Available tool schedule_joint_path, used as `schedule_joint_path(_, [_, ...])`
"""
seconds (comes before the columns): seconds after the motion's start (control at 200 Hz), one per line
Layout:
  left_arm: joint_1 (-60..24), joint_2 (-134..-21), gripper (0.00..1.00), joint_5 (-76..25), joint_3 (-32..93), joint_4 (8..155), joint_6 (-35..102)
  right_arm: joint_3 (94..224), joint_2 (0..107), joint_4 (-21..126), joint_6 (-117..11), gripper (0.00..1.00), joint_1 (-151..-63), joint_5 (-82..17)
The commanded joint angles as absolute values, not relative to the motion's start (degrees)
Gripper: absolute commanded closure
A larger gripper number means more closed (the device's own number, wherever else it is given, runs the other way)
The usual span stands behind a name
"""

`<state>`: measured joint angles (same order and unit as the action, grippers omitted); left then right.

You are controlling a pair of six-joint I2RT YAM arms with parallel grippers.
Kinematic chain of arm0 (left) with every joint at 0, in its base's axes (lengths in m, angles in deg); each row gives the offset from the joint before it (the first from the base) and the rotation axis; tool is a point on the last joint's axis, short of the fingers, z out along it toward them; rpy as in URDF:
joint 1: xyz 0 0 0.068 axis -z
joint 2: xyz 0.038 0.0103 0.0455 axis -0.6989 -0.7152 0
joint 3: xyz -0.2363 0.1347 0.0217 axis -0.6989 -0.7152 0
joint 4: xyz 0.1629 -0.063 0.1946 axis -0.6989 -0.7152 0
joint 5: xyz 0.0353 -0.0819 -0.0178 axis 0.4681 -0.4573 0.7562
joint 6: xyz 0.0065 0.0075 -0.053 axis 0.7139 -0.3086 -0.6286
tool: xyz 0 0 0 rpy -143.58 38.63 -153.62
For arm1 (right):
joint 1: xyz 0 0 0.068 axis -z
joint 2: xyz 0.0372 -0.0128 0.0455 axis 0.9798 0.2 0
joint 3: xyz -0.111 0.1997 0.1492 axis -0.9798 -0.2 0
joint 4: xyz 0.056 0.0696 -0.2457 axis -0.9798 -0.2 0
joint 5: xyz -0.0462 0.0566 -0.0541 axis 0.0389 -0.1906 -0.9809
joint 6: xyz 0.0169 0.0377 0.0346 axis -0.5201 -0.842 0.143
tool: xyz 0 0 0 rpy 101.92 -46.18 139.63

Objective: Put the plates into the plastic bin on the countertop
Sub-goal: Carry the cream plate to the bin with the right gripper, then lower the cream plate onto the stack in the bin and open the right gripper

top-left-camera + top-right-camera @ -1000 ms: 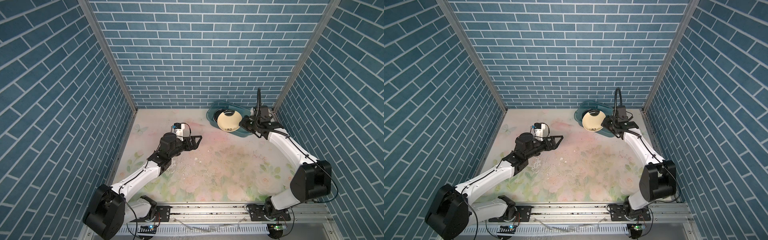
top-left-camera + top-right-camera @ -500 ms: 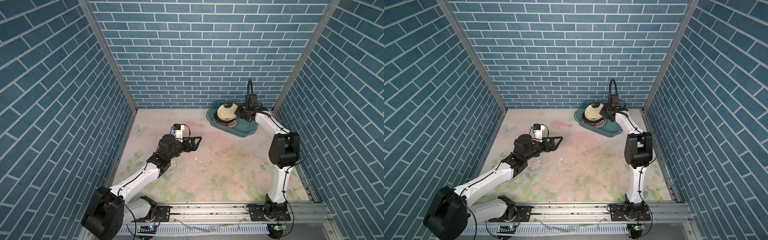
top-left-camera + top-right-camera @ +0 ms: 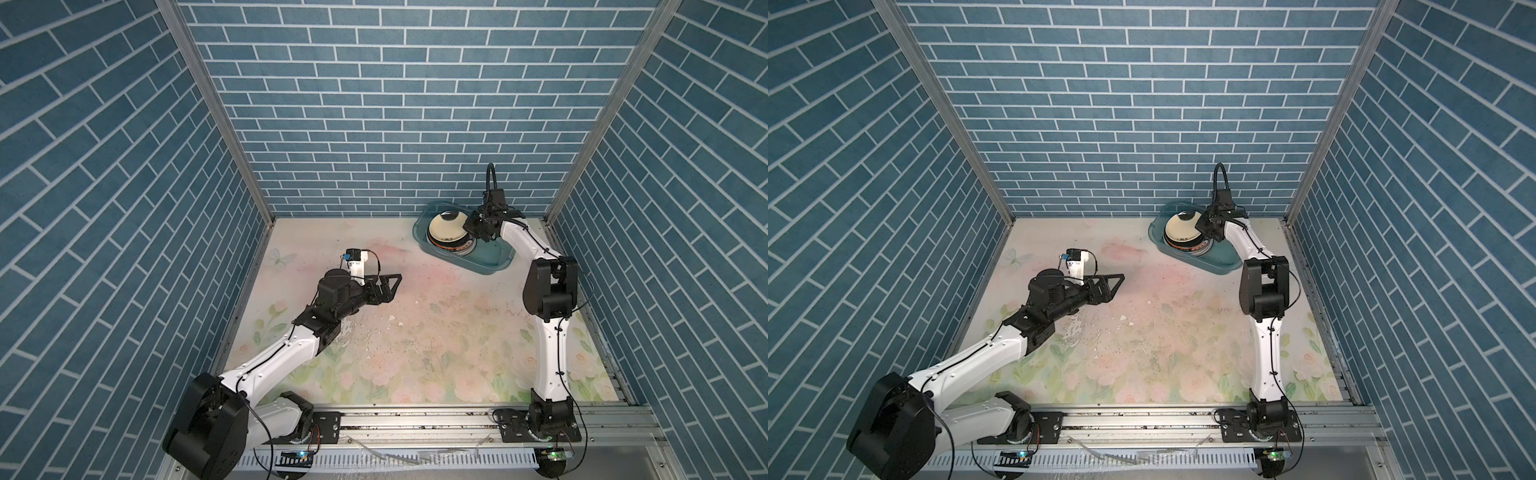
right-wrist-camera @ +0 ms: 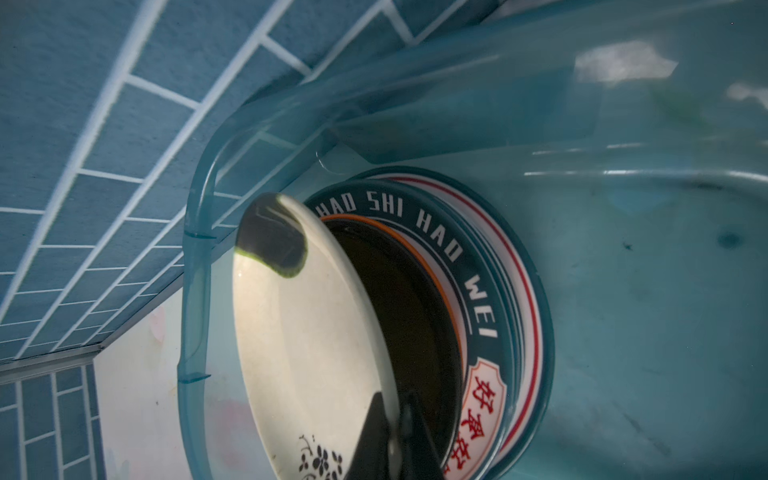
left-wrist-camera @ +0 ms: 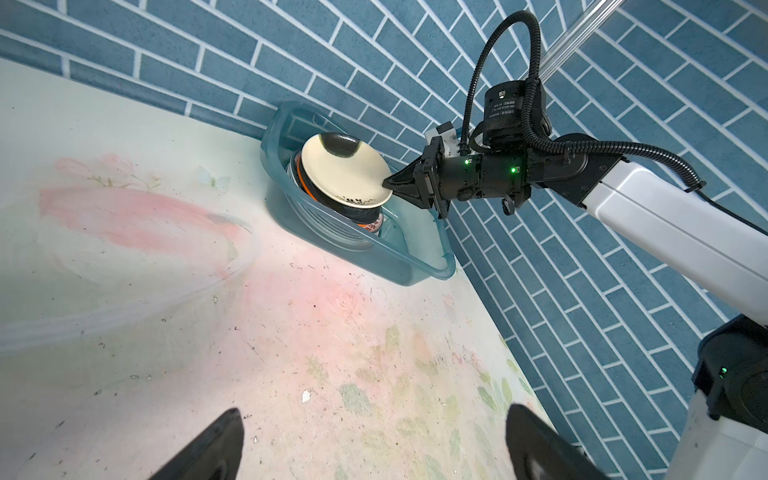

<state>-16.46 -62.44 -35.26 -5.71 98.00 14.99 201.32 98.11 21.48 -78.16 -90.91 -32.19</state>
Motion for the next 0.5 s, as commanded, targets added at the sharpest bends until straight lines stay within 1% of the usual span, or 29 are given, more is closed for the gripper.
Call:
schedule_joint_path(0.0, [-17.05,-62.78,0.01,-35.04,-5.24,97.52,15.99,203.91,99.34,20.41,-79.81,0.74,-90.81,-27.62])
schedule_joint_path(0.12, [-17.14,-62.9,0.0,-35.13,-5.13,97.38,15.85,204.07,98.95,19.59,-79.62,0.53,-90.83,-27.08])
schedule_joint_path(0.2, [-17.15,-62.9,0.0,-35.13,-5.15,97.25,15.68,204.11,98.17,18.54,-78.69,0.44,-90.79,-27.55])
schedule_joint_path(0.34, [-17.27,-62.37,0.01,-34.57,-5.23,96.22,15.89,203.98,96.59,16.75,-76.91,0.39,-90.9,-27.38])
schedule_joint_path(0.495, [-17.78,-60.76,0.0,-32.84,-5.6,94.58,17.07,201.0,92.92,16.08,-76.04,0.37,-90.86,-25.78])
